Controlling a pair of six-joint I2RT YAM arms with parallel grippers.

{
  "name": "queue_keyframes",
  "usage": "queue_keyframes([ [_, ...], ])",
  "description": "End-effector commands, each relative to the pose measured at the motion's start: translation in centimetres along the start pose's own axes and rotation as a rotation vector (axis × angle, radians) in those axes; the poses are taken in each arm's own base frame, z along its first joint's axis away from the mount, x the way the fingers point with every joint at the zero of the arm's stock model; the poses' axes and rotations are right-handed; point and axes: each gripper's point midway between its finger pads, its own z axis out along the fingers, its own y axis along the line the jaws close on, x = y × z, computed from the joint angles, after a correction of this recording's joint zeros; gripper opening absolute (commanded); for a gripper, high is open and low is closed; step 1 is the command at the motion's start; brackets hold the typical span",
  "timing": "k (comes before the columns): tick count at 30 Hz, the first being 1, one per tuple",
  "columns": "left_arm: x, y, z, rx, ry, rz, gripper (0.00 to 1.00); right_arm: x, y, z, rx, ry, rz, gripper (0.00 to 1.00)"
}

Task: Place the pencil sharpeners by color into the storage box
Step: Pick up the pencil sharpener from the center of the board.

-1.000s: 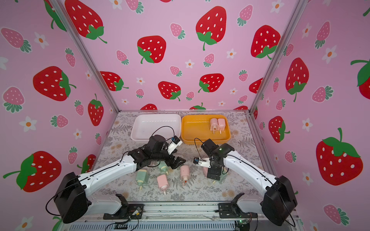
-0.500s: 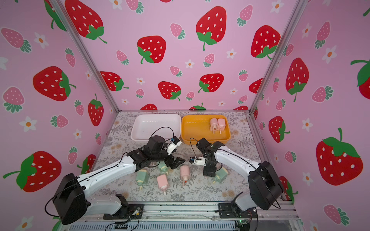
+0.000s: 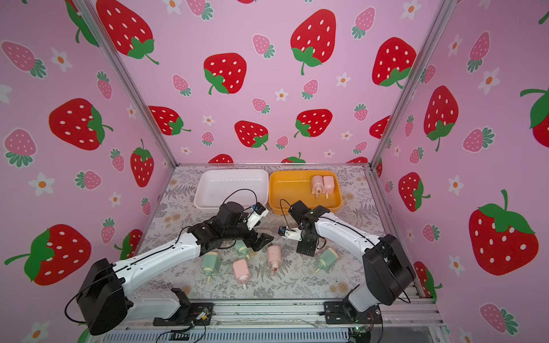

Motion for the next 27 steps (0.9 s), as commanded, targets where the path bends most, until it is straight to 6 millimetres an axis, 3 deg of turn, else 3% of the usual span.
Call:
queue_keyframes([
  [1,0.2,0.3,0.2,-0.009,0.008,0.004,0.99,0.2,0.5,-0.2,-0.069,0.001,0.099,0.87],
  [11,0.3,0.3,0.4,-0.007,0.012,0.001,0.99,0.8,-2.2,0.1,0.026,0.05,0.276,0.88],
  [17,0.3,0.2,0.6,0.0,0.017,-0.002,0.99,1.7,-2.6,0.4,0.019,0.078,0.406,0.91],
  [22,0.4,0.3,0.7,-0.003,0.02,-0.002,1.0,0.5,-2.5,-0.5,0.01,-0.018,0.496,0.9],
  [27,0.4,0.4,0.8,-0.006,0.02,-0.003,1.0,0.9,-3.7,-0.8,0.116,-0.095,0.709,0.87],
])
